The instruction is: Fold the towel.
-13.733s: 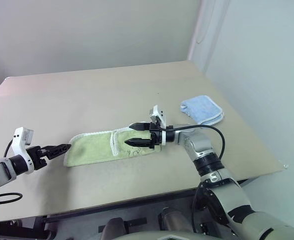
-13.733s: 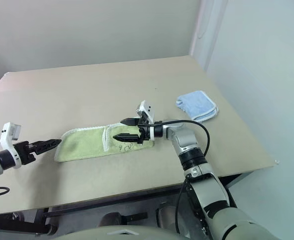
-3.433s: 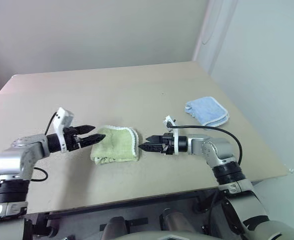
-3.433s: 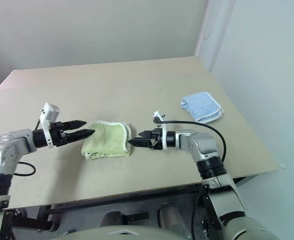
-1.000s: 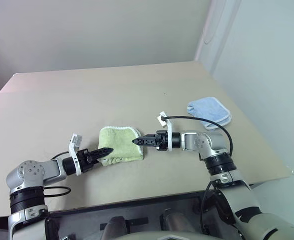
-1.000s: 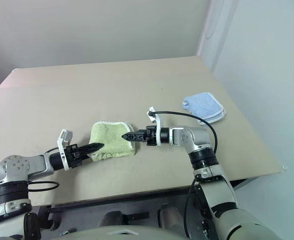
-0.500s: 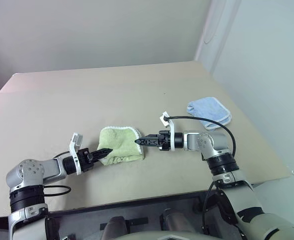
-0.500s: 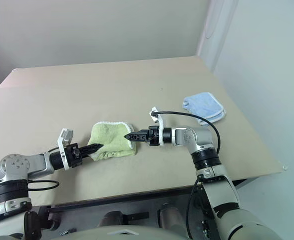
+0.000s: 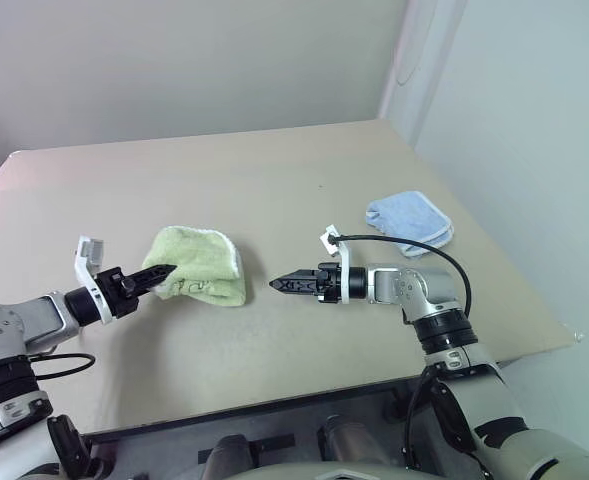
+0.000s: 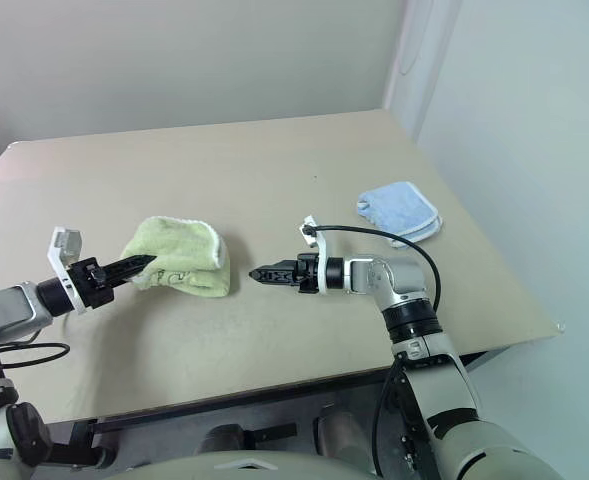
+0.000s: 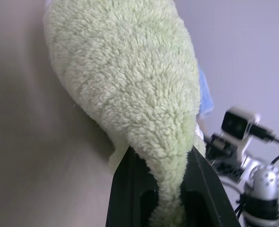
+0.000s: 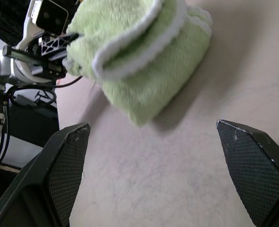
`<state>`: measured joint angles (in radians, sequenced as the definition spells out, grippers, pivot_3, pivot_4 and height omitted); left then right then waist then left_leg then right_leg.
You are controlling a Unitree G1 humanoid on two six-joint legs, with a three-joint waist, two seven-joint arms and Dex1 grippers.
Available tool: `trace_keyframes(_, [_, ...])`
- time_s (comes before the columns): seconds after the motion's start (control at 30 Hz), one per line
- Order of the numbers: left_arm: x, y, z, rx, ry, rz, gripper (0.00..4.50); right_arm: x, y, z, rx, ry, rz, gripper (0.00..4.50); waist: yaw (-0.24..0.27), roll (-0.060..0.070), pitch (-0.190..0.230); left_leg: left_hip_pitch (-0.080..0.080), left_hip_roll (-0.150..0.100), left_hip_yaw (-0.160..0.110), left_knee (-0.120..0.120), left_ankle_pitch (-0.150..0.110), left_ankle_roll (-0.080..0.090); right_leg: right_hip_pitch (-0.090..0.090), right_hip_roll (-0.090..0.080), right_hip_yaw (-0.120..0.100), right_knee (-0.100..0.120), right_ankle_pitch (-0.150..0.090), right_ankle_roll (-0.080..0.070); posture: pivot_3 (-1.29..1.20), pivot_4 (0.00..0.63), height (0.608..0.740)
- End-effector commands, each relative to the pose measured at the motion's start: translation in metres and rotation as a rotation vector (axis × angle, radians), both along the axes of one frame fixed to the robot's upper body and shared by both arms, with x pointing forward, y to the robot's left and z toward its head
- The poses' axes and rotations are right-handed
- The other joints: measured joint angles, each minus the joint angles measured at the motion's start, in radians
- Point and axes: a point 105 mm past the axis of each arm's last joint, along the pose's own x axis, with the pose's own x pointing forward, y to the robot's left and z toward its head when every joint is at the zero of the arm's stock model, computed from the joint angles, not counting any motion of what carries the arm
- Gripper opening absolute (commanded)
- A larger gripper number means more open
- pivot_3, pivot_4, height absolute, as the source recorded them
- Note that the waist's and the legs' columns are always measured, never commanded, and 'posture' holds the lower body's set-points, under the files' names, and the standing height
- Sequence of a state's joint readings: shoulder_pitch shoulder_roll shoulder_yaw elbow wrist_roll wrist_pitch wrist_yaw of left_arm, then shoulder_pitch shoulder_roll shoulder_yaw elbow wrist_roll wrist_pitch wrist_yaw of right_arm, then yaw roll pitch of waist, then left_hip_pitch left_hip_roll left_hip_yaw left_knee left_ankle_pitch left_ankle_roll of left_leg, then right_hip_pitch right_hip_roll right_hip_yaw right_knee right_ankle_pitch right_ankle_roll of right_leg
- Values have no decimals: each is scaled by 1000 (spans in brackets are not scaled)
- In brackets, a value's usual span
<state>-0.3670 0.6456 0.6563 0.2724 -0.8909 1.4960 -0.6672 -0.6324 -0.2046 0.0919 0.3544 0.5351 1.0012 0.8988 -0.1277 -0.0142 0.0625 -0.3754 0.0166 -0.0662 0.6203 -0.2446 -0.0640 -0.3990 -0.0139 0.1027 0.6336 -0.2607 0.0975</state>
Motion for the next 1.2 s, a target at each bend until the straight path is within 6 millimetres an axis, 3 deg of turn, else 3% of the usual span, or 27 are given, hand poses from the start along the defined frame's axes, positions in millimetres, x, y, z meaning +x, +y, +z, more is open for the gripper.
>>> trace_keyframes(0.03, [4,10,24,-4,-85,32,9,-1,7,20,56,-73,42,4500,0,0,0,0,0,0,0,0,0,0,0,0,0,0,0,0,0,740])
trace_keyframes(0.23, [9,42,37,19,-132,165,9,-1,9,22,61,-87,63,4500,0,-1,0,0,0,0,-1,0,0,-1,0,0,0,1,1,0,0,740])
trace_keyframes(0.57, [21,147,83,165,-267,637,9,-3,17,18,45,-100,101,4500,1,-2,0,-1,0,0,-6,0,0,-4,0,0,0,2,3,0,0,740])
trace_keyframes(0.67, [16,168,87,194,-278,734,9,-4,18,17,40,-106,110,4500,2,-2,0,-2,0,0,-7,0,0,-5,0,0,0,2,2,0,0,740])
trace_keyframes(0.83, [-4,192,76,194,-258,823,9,-4,15,15,26,-121,120,4500,0,-2,0,-2,0,0,-7,0,0,-6,0,0,0,2,2,0,0,740])
trace_keyframes(1.07, [-44,215,31,214,-171,945,9,-7,9,11,5,-133,138,4500,1,-4,-1,-2,0,0,-7,0,0,-6,0,0,0,2,1,0,0,740])
trace_keyframes(1.2, [-66,230,25,247,-188,1037,9,-8,7,9,-14,-146,157,4500,3,-7,-3,-2,1,0,-7,0,0,-6,-1,0,1,3,0,0,0,740])
